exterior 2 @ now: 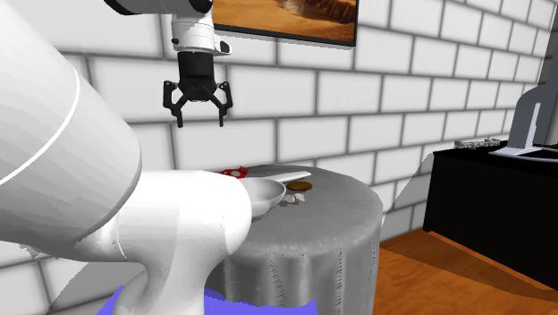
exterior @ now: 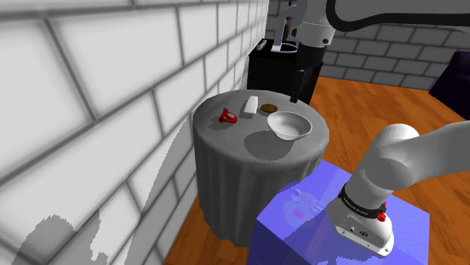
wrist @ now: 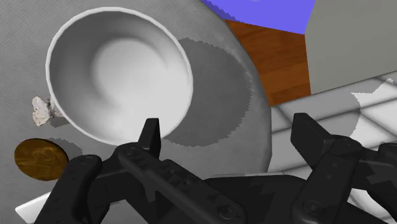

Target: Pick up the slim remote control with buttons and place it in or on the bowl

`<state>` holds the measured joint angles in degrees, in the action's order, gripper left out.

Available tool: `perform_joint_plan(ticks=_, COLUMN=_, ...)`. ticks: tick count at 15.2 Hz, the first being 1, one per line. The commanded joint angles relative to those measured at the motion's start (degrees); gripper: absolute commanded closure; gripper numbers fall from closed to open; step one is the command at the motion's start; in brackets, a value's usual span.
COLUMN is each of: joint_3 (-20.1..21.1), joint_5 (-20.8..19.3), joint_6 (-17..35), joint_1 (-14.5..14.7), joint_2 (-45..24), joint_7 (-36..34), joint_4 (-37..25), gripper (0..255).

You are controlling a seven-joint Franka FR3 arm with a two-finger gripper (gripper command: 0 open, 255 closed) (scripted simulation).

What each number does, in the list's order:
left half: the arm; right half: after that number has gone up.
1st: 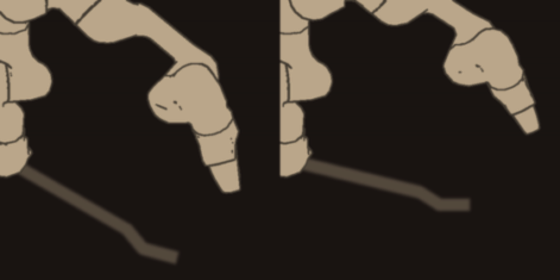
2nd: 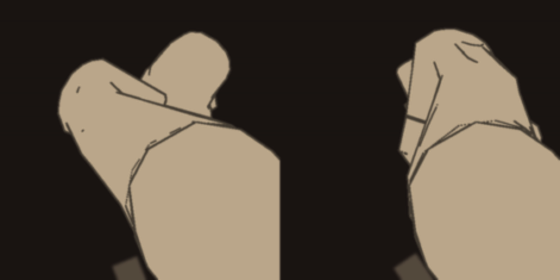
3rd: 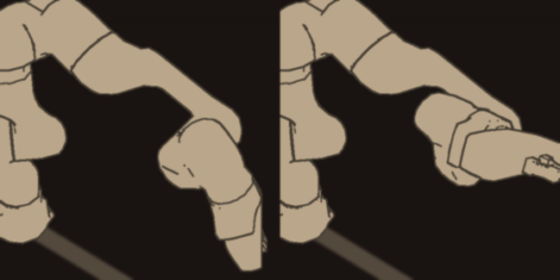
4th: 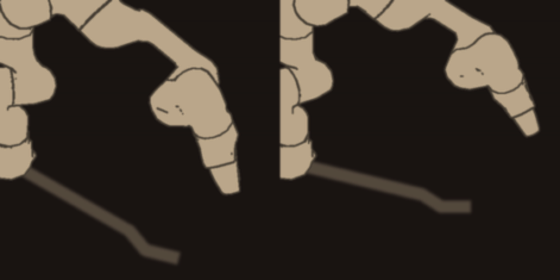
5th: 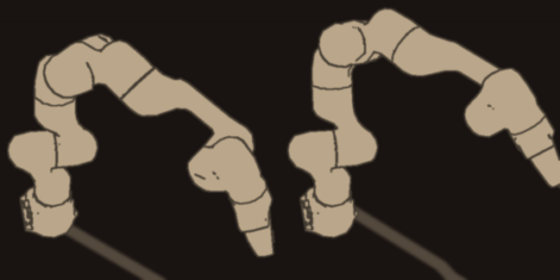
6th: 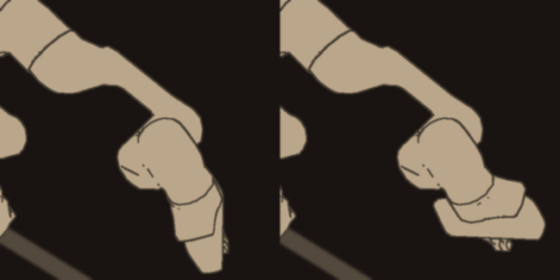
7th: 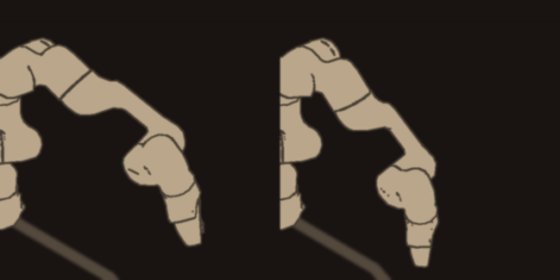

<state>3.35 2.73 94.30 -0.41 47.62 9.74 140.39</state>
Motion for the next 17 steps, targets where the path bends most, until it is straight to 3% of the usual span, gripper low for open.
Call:
perform_joint_plan(ticks=1, joint_3=0.00, joint_5=0.00, joint_6=0.00, joint_1=0.00, joint_2=0.00, joint_7=0.00, joint_4=0.00, gripper=0)
perform_joint_plan(ticks=9, joint_3=3.32, joint_5=0.73, joint_6=11.76, joint_1=-5.42, joint_2=-17.67, joint_7=-13.37, joint_4=-5.54, gripper=0)
perform_joint_plan(ticks=17, joint_3=4.39, joint_5=-1.05, joint_6=19.35, joint_1=-10.20, joint_2=-35.10, joint_7=-26.63, joint_4=-14.85, gripper=0)
